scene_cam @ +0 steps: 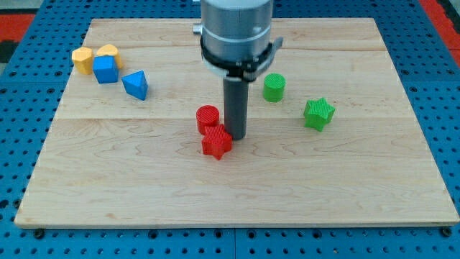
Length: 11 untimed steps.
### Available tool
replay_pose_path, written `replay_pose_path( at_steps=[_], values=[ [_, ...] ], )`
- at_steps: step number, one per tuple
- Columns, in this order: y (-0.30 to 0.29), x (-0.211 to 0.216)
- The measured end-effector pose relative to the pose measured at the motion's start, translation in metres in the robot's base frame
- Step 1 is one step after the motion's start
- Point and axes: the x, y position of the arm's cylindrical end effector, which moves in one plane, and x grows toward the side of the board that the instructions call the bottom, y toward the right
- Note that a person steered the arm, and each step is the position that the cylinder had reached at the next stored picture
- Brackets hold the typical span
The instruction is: Move the yellow hexagon top left to the yellow heart
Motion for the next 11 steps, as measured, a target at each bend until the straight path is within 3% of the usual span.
replay_pose_path(
  at_steps=[2,5,6,7,8,9,10,11],
  values=[
    [0.009,-0.005],
    [-0.01,-0.048],
    [-0.004,-0.096],
    [-0.013,-0.182],
    [-0.098,-0.264],
    [-0.244,-0.27],
    [-0.305,-0.246],
    [-0.31,-0.233]
  ],
)
